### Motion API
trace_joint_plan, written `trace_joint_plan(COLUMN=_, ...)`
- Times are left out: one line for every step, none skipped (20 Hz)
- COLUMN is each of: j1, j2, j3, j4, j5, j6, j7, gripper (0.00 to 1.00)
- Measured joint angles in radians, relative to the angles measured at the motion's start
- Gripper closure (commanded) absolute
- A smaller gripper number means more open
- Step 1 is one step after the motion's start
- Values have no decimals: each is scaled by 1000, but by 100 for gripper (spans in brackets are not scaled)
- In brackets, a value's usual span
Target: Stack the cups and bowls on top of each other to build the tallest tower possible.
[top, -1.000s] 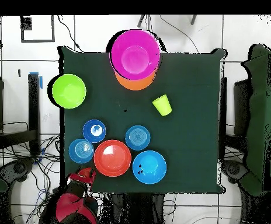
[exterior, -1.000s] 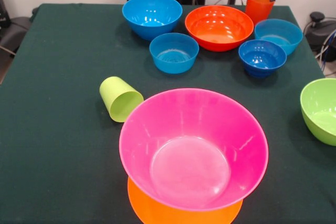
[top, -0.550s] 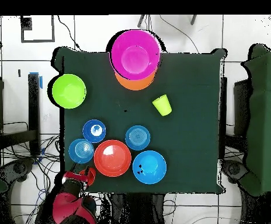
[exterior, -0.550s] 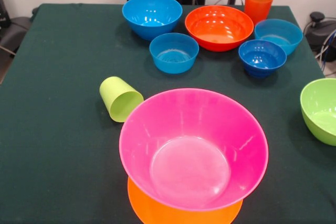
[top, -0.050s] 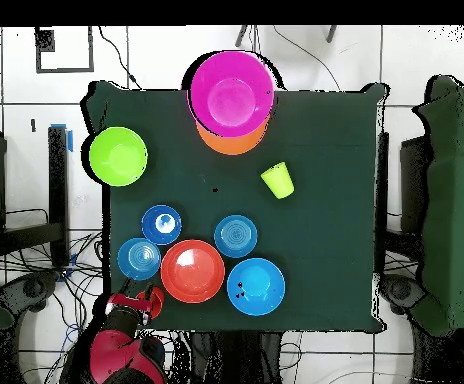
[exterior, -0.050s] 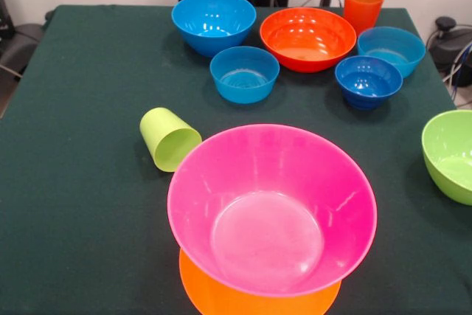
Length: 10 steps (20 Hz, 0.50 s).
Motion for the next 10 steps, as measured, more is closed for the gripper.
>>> trace_joint_plan(j1=0, j2=0, j3=0, j4=0, j5=0, j6=0, j7=0, gripper=0)
trace_joint_plan(j1=0, j2=0, j3=0, j4=0, j5=0, j6=0, j7=0, gripper=0)
trace_joint_plan(j1=0, j2=5, j3=0, j4=0, j5=0, j6=0, j7=0, gripper=0)
trace_joint_plan(j1=0, j2=8, j3=1, j4=0, j5=0, j6=0, j7=0, gripper=0)
trace_joint_plan(j1=-1, j2=12, j3=2, j4=0, j5=-1, j6=0, j7=0, gripper=0)
trace_joint_plan(j1=-1, j2=14, j3=3, j4=0, j5=-1, j6=0, j7=0, gripper=0)
trace_joint_plan(j1=-2, j2=17, j3=4, j4=0, j5=-1, j6=0, j7=0, gripper=0)
trace_joint_plan(j1=-4, j2=24, j3=7, j4=0, j5=-2, j6=0, j7=0, gripper=0)
trace_joint_plan(j1=-6, j2=28, j3=9, j4=0, j5=-3, j6=0, j7=0, gripper=0)
trace_joint_plan(j1=-11, j2=36, j3=15, j4=0, j5=-6, j6=0, j7=0, gripper=0)
